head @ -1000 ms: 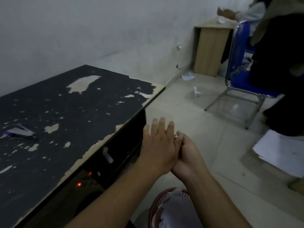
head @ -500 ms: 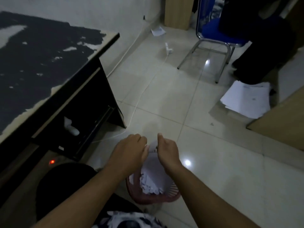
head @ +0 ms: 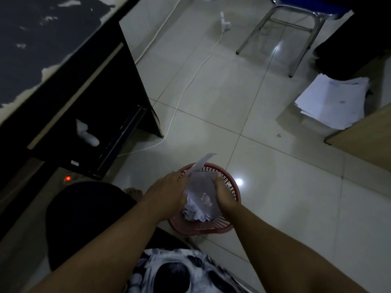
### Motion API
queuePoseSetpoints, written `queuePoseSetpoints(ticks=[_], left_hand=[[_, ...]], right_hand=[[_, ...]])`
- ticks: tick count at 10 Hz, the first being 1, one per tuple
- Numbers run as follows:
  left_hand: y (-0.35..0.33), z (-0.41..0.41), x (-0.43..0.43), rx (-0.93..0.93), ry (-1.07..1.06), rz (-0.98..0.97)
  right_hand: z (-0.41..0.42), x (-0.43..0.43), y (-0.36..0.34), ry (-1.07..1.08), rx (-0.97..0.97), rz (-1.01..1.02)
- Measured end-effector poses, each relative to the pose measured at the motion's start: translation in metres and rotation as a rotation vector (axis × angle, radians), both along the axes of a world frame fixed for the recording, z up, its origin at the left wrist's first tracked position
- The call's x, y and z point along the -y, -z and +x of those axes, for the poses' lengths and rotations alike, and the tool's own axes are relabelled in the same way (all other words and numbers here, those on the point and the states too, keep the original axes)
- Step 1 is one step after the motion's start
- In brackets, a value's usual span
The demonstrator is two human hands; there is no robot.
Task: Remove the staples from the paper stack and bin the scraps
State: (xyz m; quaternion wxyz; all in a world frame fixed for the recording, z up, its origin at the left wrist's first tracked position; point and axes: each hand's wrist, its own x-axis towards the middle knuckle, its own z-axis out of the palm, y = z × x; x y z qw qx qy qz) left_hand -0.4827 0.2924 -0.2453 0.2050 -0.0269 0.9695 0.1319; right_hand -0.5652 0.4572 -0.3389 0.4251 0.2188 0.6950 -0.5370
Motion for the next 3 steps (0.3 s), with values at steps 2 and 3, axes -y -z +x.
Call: queuePoseSetpoints(ticks=[2, 3], left_hand=[[0.004, -0.001, 0.003, -0.110, -0.028, 0.023], [0.002, -0.001, 0.000, -0.140, -0.032, 0.001]], right_hand=[[-0.006, -0.004, -0.008, -0.236, -0.202, 0.011], [-0.005, 0.001, -0.017, -0.319, -0.654, 0.112]])
